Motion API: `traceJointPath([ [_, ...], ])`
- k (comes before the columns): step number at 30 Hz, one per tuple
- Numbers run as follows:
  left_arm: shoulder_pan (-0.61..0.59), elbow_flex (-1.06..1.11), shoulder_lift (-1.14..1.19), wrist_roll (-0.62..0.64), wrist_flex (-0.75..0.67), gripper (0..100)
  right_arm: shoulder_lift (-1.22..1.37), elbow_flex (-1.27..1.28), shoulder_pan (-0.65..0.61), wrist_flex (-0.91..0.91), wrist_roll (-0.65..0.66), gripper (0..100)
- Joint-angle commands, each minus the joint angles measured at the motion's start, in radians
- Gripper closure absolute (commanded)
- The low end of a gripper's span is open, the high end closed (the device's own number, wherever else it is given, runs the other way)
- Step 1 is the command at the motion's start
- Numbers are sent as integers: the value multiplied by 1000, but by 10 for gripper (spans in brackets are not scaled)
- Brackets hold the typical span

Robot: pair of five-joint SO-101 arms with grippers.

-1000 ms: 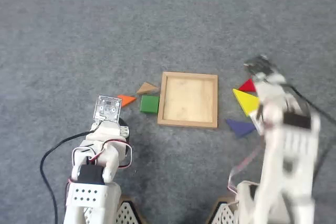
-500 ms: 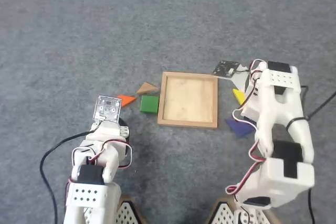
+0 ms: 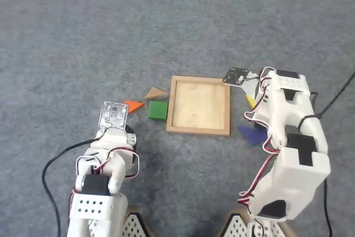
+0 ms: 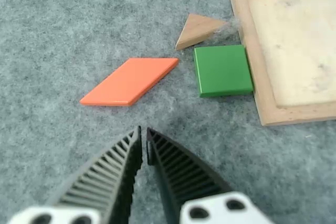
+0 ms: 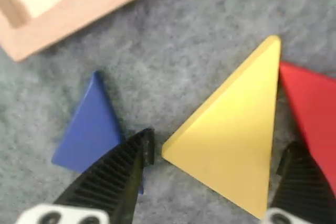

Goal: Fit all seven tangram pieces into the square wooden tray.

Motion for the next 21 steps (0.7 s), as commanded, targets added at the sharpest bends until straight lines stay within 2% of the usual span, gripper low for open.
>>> traceJointPath([
  [1, -3, -18, -12, 6, 0, 986, 2, -51, 28, -47, 6, 630],
  [11, -3, -18, -12, 6, 0, 986, 2, -38, 41, 19, 6, 637],
  [18, -3, -18, -12, 6, 0, 986, 2, -38, 41, 65, 5, 810],
  [21, -3, -18, -12, 6, 0, 986, 2, -40, 41, 85, -35, 827],
])
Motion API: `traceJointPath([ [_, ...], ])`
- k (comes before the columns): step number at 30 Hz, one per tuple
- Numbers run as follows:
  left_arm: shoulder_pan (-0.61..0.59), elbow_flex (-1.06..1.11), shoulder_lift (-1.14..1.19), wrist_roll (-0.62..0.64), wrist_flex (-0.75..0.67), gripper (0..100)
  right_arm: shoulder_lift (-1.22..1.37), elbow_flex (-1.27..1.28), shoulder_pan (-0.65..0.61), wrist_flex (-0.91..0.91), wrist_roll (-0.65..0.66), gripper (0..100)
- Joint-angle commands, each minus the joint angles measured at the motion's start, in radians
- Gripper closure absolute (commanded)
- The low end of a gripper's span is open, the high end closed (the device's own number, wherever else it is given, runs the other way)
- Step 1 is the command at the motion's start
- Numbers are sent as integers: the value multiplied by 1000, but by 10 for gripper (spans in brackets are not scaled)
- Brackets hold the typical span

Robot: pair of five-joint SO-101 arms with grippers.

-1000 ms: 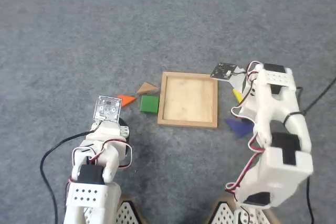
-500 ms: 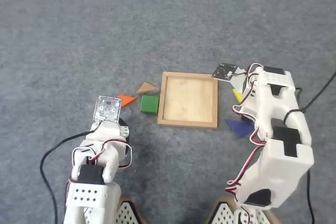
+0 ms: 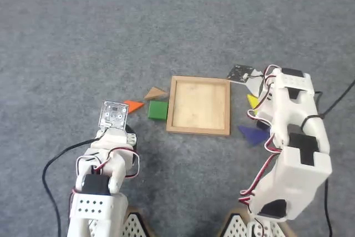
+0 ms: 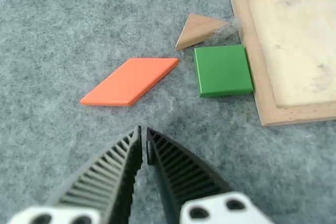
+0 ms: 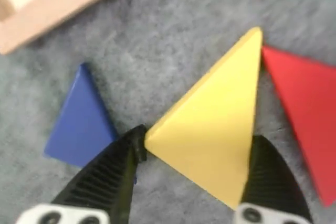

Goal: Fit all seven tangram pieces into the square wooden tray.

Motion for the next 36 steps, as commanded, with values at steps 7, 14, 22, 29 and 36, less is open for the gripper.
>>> traceJointPath([
  [7, -3, -18, -12, 6, 0, 986, -10, -14, -27, 47, -222, 829],
  [14, -3, -18, -12, 6, 0, 986, -12, -60, -148, 50, -443, 829],
  [22, -3, -18, -12, 6, 0, 986, -13, -298, -185, 223, -600, 829],
  [29, -3, -18, -12, 6, 0, 986, -12, -509, -323, 367, -664, 829],
  [36, -3, -18, -12, 6, 0, 986, -1, -586, -503, 341, -649, 829],
])
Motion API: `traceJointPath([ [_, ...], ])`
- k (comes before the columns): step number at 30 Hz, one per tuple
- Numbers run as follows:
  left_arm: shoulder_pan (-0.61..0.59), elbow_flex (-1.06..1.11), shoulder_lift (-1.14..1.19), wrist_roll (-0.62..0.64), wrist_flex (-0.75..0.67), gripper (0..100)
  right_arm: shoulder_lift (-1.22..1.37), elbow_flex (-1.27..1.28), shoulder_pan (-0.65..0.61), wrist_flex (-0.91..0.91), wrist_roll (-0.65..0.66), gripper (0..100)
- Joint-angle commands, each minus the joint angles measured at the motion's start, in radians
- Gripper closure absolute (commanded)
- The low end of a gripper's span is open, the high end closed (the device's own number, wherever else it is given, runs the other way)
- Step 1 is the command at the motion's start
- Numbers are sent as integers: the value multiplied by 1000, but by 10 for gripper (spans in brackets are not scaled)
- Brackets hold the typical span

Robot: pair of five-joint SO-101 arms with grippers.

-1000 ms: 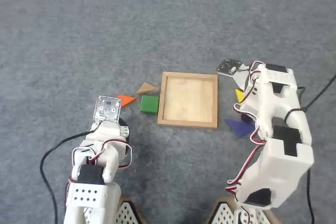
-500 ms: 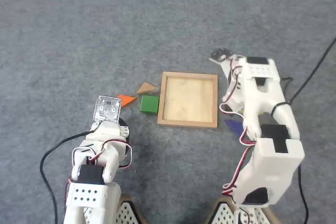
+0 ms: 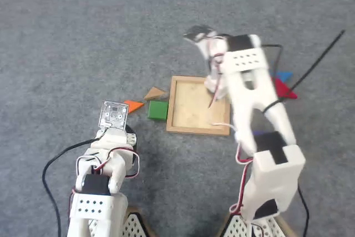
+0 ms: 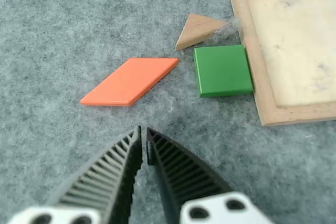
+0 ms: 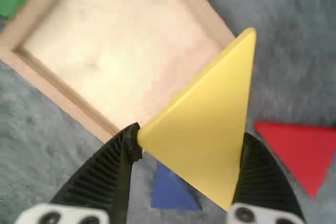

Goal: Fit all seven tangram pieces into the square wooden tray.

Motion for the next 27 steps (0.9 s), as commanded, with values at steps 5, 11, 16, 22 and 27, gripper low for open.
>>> traceJointPath([
  [5, -3, -18, -12, 6, 0, 986, 7, -71, -166, -77, 133, 829],
  [11, -3, -18, -12, 6, 0, 986, 119, -74, -182, -122, 288, 830],
  [16, -3, -18, -12, 6, 0, 986, 202, -74, -151, -191, 362, 829],
  [22, -3, -18, -12, 6, 0, 986, 229, -72, -131, -242, 493, 830],
  [27, -3, -18, -12, 6, 0, 986, 229, -72, -127, -240, 522, 829],
])
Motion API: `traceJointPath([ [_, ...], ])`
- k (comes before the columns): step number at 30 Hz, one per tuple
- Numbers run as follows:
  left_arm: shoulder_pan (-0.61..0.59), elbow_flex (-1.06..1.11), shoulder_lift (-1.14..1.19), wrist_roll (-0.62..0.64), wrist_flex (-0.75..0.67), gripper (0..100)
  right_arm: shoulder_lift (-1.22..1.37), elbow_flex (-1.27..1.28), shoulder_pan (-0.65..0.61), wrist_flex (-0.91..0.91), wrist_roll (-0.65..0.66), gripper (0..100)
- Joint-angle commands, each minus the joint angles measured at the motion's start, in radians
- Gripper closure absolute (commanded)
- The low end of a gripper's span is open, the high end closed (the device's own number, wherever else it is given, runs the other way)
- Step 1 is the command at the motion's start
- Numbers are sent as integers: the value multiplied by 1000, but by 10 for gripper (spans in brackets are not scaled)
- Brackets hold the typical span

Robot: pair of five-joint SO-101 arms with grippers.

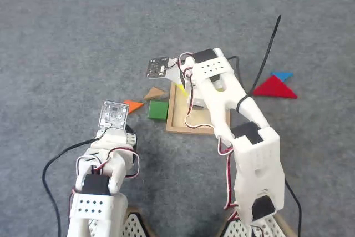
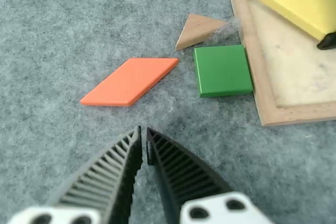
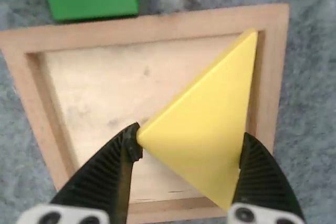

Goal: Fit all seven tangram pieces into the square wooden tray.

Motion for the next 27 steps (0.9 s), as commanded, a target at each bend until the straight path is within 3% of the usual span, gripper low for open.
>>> traceJointPath([
  [1, -3, -18, -12, 6, 0, 986, -22, -57, 18, -12, 28, 829],
  [12, -3, -18, -12, 6, 0, 986, -22, -57, 19, 31, 26, 827],
  [19, -3, -18, -12, 6, 0, 986, -24, -57, 19, 31, 25, 694],
  [27, -3, -18, -12, 6, 0, 986, -36, -61, 39, 33, 23, 739],
])
